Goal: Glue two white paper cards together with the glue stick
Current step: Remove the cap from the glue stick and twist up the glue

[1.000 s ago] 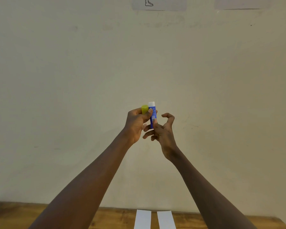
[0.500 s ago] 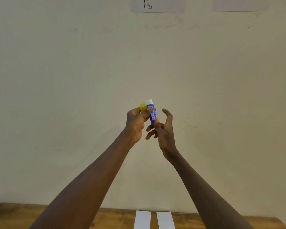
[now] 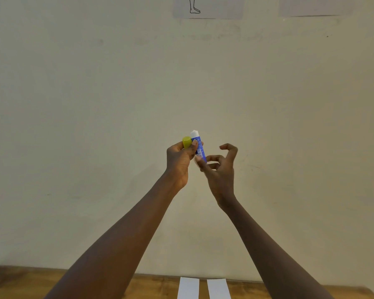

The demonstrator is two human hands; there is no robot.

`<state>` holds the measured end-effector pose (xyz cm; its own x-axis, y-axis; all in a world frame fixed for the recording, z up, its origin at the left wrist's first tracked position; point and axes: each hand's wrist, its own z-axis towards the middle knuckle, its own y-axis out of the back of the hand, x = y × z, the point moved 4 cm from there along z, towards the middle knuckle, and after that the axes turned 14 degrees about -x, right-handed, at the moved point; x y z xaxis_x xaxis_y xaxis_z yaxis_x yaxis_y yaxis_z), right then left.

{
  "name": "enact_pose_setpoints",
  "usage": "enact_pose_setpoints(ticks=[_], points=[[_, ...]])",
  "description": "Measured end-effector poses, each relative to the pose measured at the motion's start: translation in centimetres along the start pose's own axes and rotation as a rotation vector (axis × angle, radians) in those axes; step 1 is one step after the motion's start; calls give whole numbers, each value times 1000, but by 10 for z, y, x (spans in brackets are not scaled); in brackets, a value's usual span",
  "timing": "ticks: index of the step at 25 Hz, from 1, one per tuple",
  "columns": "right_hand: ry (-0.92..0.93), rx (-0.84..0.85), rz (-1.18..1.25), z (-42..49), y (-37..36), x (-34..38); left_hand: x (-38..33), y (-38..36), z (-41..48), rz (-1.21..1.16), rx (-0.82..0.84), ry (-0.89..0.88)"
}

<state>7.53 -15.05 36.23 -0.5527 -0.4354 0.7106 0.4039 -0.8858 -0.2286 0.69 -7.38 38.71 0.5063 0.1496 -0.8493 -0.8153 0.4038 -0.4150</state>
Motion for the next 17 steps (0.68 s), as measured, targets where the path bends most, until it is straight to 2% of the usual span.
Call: enact_pose_setpoints(ticks=[1,3,5,7,10,12,15,17], points=[[69,-37,-84,1,0,1,-1,-1,0,0,2,-5],[146,-3,-169,-1,-2,2,-2,-2,0,-2,19,-2],[66,102,-75,-1,-5,0,-1,-1,2,12,21,11],[-17,138,17,-1,-3,-2,2,0,0,31,15,12],[143,29,-172,1,0,-1,3,-1,-2,18,5,3],[210,26,-251,-2,-1,0,3,-4,-3,-1,28,7],[38,134,-19,-4,-2,-1,0,-7,-4,24,69,15],[-11,114,50,-4,-2,-2,-1,-7,-6,15,62,0]])
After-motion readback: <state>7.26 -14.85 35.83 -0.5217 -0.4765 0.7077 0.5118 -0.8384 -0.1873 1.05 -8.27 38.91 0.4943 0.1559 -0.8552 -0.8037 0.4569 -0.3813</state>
